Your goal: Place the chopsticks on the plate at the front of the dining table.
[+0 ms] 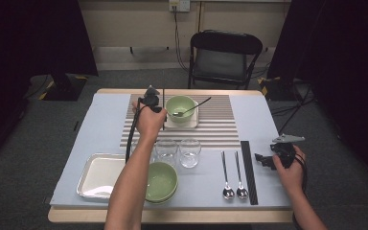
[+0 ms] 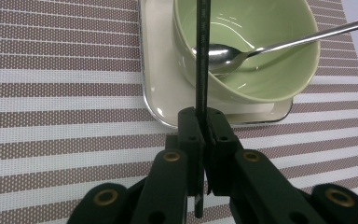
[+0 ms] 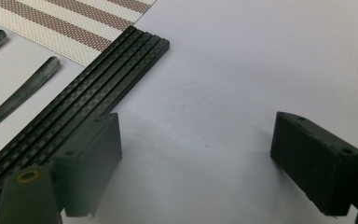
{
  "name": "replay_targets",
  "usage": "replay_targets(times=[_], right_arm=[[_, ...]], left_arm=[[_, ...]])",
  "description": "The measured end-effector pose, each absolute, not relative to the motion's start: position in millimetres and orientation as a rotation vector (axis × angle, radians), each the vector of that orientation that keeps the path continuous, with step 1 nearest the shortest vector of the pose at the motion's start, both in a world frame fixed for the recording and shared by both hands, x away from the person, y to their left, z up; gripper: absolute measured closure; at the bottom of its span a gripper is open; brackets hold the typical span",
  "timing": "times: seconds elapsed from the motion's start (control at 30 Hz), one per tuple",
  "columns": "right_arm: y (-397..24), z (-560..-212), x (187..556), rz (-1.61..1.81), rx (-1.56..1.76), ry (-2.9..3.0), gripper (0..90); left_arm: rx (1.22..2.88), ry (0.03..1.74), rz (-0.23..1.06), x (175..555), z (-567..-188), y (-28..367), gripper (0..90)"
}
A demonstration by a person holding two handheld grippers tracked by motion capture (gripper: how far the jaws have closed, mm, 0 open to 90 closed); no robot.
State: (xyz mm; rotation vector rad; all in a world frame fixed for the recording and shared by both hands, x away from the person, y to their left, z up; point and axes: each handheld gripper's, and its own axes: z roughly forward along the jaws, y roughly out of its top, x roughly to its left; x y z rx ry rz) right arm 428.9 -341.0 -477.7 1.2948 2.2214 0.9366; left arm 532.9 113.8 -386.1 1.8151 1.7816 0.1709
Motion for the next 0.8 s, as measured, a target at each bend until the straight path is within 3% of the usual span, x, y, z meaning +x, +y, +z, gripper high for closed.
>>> replay_targets(times=[0.8], right_arm=[[-341.0,-477.7,428.8,0.938,1.296,2.222,15.2]], left_arm=[[1.841,1.82,0.185,541.4,-397.8,115.4,86.8]])
